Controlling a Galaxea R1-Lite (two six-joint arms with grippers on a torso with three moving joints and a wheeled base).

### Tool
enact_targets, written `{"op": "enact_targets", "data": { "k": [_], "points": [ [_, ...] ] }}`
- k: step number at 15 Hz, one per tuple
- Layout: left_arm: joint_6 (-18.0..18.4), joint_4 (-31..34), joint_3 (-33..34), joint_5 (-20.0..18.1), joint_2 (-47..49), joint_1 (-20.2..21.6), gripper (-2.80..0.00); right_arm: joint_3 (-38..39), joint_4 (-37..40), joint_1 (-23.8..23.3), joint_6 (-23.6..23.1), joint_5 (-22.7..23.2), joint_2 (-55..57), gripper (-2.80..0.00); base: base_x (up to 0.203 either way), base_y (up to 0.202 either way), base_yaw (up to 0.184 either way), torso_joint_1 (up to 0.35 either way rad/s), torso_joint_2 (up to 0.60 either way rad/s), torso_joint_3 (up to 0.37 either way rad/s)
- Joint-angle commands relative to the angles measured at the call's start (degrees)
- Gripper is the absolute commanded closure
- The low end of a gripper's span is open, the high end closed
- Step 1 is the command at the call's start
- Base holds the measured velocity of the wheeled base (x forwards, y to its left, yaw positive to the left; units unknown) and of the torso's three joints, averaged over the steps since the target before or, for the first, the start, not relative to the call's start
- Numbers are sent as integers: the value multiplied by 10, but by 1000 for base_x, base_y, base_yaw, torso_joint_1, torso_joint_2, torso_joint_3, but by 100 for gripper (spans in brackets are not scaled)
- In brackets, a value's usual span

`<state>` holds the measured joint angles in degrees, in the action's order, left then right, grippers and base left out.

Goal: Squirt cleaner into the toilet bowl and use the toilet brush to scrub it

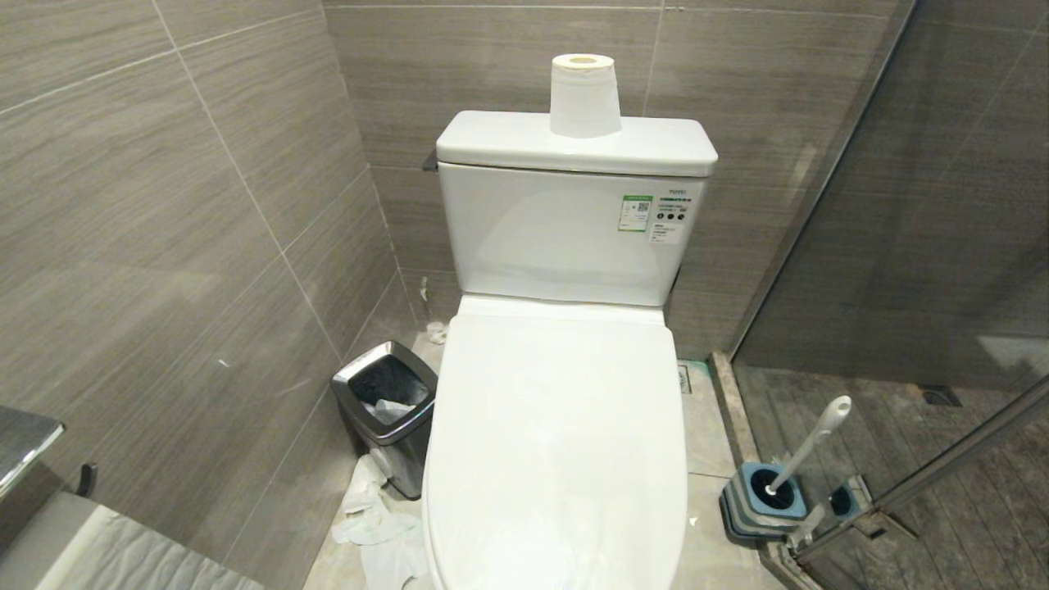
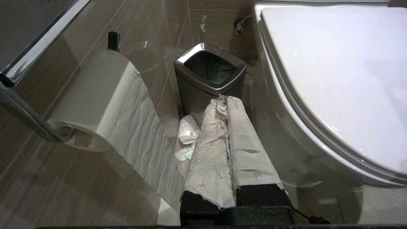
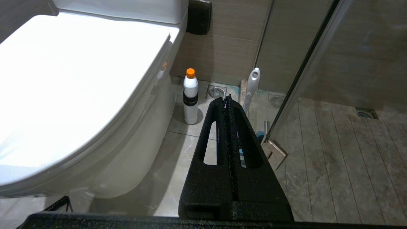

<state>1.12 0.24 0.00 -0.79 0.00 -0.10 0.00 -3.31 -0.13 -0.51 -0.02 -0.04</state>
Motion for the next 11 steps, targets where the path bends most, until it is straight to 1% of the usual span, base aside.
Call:
{"op": "enact_targets", "data": {
  "k": [1, 5, 11],
  "points": [
    [0, 0, 1, 0, 1, 0, 0, 15, 0, 0, 0, 0, 0, 0, 0, 0, 0, 0, 0, 0],
    [0, 0, 1, 0, 1, 0, 0, 14, 1, 0, 6, -10, 0, 0, 0, 0, 0, 0, 0, 0],
    [0, 0, 1, 0, 1, 0, 0, 15, -1, 0, 7, -9, 0, 0, 0, 0, 0, 0, 0, 0]
  ]
}}
